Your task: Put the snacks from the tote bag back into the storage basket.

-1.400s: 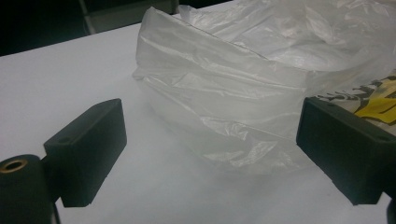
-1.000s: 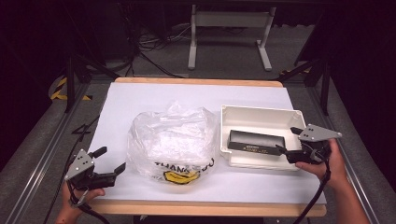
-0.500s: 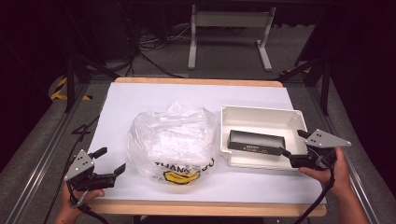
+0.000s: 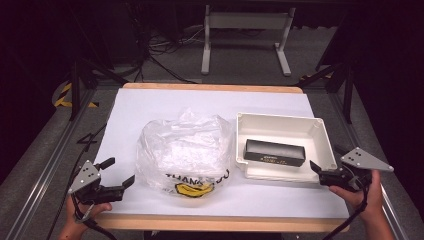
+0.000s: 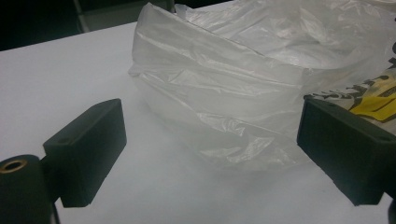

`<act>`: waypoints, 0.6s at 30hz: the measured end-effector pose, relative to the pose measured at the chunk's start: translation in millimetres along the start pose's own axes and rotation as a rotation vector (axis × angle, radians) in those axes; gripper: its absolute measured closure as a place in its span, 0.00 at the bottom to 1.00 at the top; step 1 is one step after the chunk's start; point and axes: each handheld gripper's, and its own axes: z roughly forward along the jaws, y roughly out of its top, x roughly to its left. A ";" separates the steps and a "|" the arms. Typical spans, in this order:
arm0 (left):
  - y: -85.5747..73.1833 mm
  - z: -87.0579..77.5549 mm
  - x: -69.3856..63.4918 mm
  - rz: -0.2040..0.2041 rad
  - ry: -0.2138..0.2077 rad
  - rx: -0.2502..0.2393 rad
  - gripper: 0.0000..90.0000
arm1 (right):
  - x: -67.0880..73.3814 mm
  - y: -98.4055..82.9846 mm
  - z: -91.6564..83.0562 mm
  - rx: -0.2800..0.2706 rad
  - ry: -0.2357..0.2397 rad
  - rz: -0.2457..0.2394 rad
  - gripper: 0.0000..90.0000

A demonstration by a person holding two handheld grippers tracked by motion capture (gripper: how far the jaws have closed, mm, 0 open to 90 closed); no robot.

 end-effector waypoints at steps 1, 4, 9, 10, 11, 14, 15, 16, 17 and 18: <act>0.0 0.0 0.3 -0.001 0.000 0.002 0.10 | -0.6 -2.4 -1.3 -0.003 0.004 0.013 0.09; -0.4 0.9 1.3 -0.001 -0.002 -0.002 0.10 | -0.9 -9.8 -3.0 0.004 -0.003 0.019 0.09; -0.4 0.3 3.5 0.000 0.008 -0.004 0.10 | 2.4 -25.4 -5.6 0.002 -0.029 0.020 0.09; -0.7 0.0 4.0 -0.001 0.008 -0.007 0.10 | 3.5 -28.8 -6.3 -0.001 -0.042 0.016 0.09; -1.0 -0.7 5.1 -0.004 0.011 -0.007 0.10 | 4.0 -31.0 -6.6 -0.003 -0.045 0.022 0.09; -1.8 -1.4 7.5 -0.009 0.014 -0.013 0.10 | 3.5 -41.6 -7.5 -0.008 -0.071 0.060 0.08; -2.1 -1.8 8.4 -0.010 0.015 -0.010 0.10 | 3.3 -44.7 -7.6 -0.003 -0.079 0.059 0.08; -2.5 -1.5 9.0 -0.008 0.014 -0.013 0.10 | 3.3 -47.5 -8.1 -0.012 -0.087 0.070 0.08; -3.3 -1.7 9.6 -0.012 0.018 -0.015 0.10 | 2.6 -49.6 -8.5 -0.018 -0.085 0.081 0.08; -4.0 -1.6 10.4 -0.013 0.014 -0.018 0.10 | 2.3 -53.8 -9.7 -0.025 -0.075 0.088 0.08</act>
